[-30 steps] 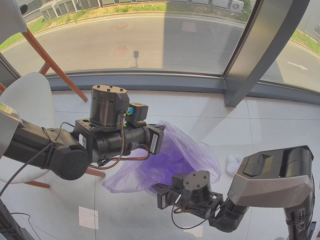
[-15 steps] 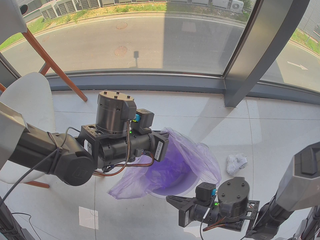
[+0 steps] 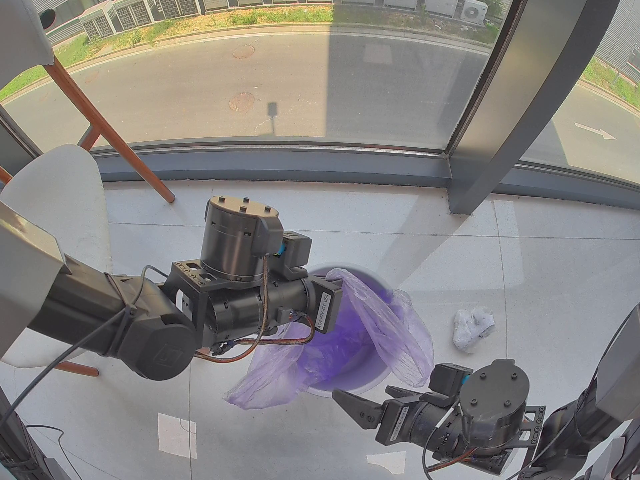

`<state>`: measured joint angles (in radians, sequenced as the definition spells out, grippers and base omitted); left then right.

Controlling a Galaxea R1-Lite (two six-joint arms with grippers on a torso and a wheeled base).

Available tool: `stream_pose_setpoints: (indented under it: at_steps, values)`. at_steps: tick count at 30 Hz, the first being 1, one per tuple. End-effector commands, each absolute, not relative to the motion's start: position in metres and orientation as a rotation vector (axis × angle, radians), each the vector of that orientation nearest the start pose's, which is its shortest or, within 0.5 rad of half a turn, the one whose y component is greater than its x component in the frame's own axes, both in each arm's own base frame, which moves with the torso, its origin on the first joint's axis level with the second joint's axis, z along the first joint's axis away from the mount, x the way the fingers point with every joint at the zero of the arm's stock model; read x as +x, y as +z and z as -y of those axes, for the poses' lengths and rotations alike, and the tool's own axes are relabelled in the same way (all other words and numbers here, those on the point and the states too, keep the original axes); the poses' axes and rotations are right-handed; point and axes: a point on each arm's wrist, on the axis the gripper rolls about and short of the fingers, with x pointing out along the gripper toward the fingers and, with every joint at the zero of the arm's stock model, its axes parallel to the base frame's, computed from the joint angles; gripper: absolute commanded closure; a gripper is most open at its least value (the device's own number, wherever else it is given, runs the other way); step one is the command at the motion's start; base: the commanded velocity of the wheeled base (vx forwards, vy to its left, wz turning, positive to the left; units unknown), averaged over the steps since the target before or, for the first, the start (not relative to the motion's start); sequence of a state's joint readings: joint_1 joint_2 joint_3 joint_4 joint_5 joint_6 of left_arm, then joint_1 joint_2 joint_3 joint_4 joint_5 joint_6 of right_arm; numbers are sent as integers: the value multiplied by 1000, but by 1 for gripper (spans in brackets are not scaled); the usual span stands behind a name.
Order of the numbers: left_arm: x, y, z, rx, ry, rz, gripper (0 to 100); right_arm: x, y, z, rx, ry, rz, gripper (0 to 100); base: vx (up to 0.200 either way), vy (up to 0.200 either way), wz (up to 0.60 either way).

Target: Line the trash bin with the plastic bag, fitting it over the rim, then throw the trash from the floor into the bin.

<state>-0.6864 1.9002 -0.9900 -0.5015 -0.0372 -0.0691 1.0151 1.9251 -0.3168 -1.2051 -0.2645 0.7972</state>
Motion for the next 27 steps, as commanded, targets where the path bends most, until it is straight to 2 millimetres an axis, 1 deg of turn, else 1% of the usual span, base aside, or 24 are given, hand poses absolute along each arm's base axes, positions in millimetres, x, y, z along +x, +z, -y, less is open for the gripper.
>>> stream_pose_setpoints:
  at_steps: [1,4,5,6,8,10,14,16,17,18,19,24,27]
  values:
    - [273,151,226,60,-698,-429,100,150,60,-234,553,496,-602,0,0,0,0]
    - [272,151,225,59,-698,-429,100,153,66,-241,567,508,-570,0,0,0,0]
    - [272,151,225,59,-698,-429,100,152,71,-247,557,544,-542,0,0,0,0]
    - [272,151,225,59,-698,-429,100,151,72,-250,546,557,-536,0,0,0,0]
    - [272,151,225,59,-696,-429,100,142,74,-257,452,628,-501,0,0,0,0]
    - [272,151,225,59,-695,-429,100,135,73,-260,357,685,-470,0,0,0,0]
    - [273,152,225,62,-678,-425,100,134,77,-259,260,736,-399,0,0,0,0]
    - [273,151,225,63,-676,-428,100,137,77,-256,223,732,-380,0,0,0,0]
    - [273,152,224,62,-675,-427,100,144,78,-251,188,713,-358,0,0,0,0]
    - [273,152,224,62,-675,-427,100,146,78,-249,181,703,-355,0,0,0,0]
    - [273,152,224,62,-675,-425,100,155,76,-243,161,676,-349,0,0,0,0]
    - [273,152,224,62,-675,-427,100,178,74,-226,147,603,-343,0,0,0,0]
    - [273,152,224,62,-675,-427,100,182,78,-225,172,599,-333,0,0,0,0]
